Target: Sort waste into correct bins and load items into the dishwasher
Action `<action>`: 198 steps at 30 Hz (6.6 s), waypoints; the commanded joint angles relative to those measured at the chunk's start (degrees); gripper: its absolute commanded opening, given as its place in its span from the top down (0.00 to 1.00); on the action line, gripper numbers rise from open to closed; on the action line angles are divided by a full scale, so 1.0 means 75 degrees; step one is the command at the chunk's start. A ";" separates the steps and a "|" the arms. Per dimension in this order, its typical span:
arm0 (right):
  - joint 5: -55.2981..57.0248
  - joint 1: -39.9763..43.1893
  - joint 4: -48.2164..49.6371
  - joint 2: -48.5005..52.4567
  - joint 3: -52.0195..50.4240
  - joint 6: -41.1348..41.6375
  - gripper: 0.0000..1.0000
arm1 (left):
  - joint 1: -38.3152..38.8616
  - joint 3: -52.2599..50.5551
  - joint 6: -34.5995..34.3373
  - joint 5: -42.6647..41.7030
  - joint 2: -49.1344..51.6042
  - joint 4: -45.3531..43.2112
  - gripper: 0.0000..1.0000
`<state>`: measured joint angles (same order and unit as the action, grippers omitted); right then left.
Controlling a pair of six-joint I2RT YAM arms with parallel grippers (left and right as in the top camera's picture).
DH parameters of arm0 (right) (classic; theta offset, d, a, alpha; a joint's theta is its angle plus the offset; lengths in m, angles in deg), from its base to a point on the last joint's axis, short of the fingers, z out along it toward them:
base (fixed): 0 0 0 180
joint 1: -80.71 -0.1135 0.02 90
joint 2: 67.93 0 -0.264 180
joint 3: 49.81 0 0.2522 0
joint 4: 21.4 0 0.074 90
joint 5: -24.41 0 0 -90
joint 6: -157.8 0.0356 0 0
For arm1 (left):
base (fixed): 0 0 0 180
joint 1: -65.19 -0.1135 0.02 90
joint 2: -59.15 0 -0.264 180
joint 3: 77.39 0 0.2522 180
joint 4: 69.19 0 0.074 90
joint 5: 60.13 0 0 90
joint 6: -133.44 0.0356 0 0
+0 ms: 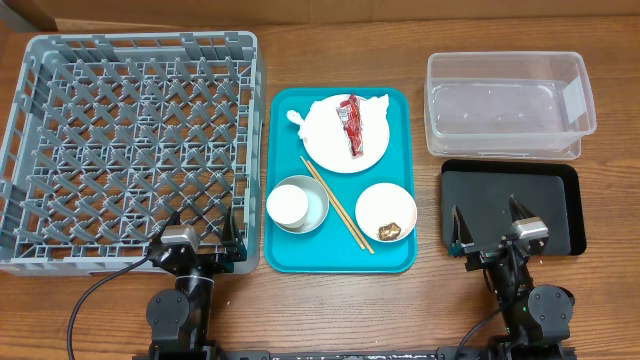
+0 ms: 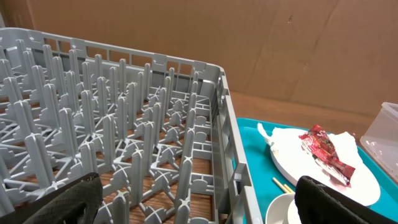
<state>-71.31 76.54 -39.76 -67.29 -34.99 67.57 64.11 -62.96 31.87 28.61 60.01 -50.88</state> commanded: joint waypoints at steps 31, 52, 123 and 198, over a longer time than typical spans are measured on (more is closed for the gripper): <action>0.0041 0.0015 0.0035 -0.0035 -0.0079 -0.0029 0.00 | 0.0050 -0.0047 0.0143 0.0029 -0.0073 -0.0015 0.00; -0.0047 0.0015 0.0055 -0.0035 -0.0079 0.0009 0.00 | 0.0050 -0.0050 -0.0003 0.0323 -0.0073 -0.0073 0.00; -0.0271 -0.2046 -0.4648 1.4892 1.2797 -0.0085 0.04 | 0.0050 0.8035 -0.0032 -0.0440 0.7868 0.7324 0.00; -0.0396 0.0740 -0.6735 1.5119 1.4694 0.1652 0.28 | 0.0050 0.8035 -0.0029 -0.0411 0.7868 0.7271 0.00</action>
<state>-65.49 83.17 -90.40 48.60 74.38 79.77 64.11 -4.23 31.82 25.94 119.07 3.74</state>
